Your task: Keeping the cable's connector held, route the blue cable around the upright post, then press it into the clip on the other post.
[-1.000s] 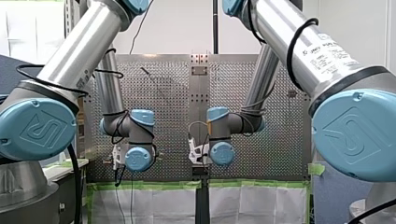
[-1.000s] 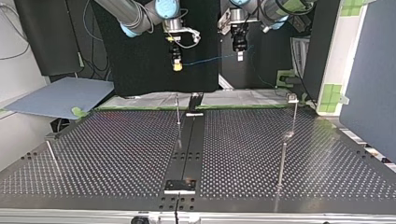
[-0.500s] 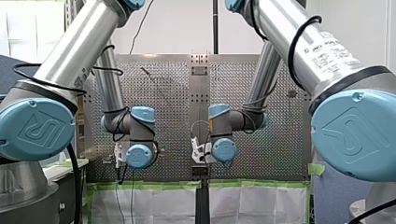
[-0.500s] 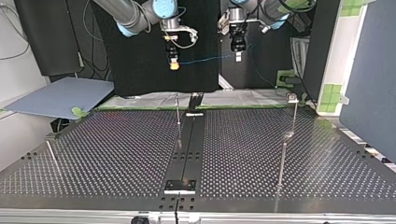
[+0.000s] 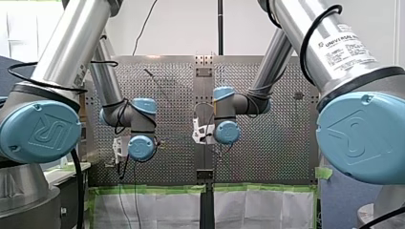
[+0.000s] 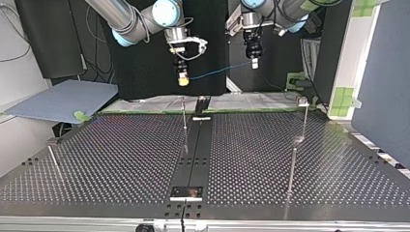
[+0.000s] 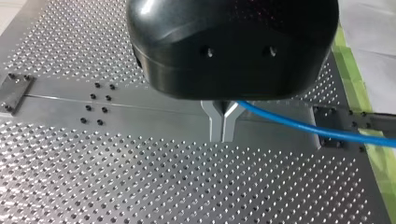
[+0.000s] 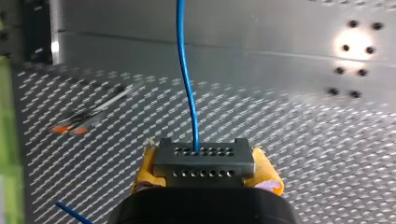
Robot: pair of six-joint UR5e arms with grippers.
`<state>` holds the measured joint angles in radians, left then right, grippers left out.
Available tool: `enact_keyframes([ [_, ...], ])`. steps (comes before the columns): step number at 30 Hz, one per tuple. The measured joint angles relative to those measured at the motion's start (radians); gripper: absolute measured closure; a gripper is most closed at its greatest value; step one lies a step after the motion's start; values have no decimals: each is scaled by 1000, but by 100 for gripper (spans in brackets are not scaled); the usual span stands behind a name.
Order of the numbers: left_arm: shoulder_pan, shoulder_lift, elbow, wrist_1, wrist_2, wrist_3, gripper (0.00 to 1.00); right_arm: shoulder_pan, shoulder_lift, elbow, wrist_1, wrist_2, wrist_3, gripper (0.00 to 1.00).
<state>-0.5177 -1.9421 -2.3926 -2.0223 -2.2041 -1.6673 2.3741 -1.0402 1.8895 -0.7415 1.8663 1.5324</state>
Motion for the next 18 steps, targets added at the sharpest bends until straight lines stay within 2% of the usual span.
enact_keyframes([
  [6, 47, 49, 6, -49, 44, 12, 100, -9, -49, -49, 49, -49, 2, 100],
  [12, 99, 100, 46, -100, 94, 11, 100, -14, -102, -90, 102, -102, 2, 100],
  [18, 149, 153, 98, -153, 106, 0, 100, -15, -153, -126, 153, -129, 2, 100],
])
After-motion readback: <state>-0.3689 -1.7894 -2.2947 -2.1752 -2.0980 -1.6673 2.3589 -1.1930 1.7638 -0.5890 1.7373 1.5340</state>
